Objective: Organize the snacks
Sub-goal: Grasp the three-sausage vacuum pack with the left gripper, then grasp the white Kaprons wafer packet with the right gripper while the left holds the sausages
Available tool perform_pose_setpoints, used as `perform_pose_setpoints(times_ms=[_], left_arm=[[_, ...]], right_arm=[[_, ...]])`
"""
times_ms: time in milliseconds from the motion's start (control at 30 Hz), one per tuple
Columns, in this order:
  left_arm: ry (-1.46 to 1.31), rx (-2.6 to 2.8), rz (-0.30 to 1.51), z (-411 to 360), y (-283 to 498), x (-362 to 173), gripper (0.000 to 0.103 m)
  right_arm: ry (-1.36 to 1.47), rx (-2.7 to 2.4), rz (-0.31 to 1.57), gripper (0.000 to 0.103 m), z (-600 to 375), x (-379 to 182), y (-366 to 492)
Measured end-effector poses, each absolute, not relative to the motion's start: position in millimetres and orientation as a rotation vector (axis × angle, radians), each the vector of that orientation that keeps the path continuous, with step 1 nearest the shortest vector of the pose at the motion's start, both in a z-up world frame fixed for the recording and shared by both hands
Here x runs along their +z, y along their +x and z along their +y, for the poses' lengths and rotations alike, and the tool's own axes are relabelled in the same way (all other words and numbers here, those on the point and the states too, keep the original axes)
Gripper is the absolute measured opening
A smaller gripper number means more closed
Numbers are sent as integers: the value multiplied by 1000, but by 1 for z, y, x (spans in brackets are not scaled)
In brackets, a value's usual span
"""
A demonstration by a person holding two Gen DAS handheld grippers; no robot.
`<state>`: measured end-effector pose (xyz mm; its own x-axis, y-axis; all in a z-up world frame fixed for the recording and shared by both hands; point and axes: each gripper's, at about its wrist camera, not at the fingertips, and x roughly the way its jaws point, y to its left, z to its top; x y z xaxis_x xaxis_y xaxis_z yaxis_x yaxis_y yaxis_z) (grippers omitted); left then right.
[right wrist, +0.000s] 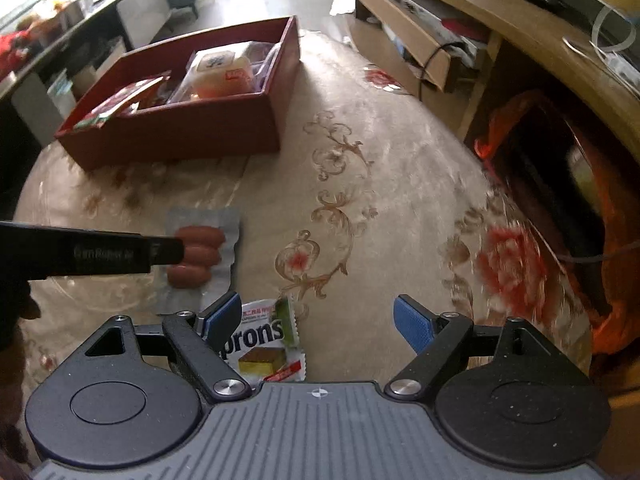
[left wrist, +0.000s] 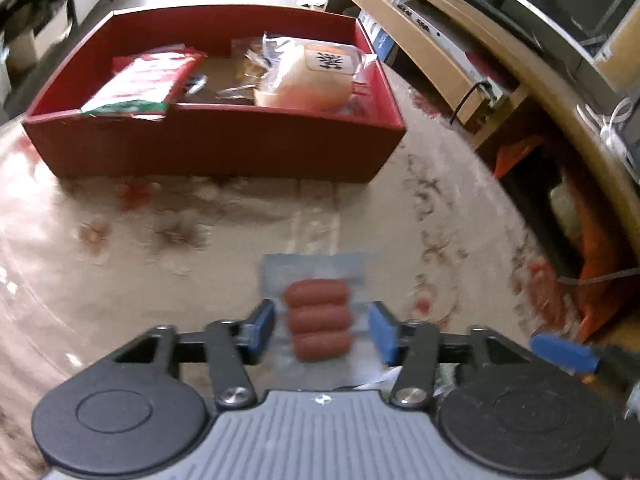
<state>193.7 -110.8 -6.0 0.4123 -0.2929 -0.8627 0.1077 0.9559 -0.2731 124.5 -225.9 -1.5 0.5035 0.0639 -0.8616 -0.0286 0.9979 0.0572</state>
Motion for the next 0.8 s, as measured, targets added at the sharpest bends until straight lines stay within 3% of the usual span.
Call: perform_pose_setpoints(times_ms=[167, 367, 800], left_arm=[[-143, -173, 1164, -139, 203, -22, 67], [-79, -159, 1134, -134, 190, -23, 57], [-156, -138, 1172, -61, 162, -21, 57]], right_arm=[[91, 37, 1018, 88, -231, 1, 121], [115, 41, 1021, 88, -239, 0, 121], [76, 90, 1092, 88, -223, -13, 116]])
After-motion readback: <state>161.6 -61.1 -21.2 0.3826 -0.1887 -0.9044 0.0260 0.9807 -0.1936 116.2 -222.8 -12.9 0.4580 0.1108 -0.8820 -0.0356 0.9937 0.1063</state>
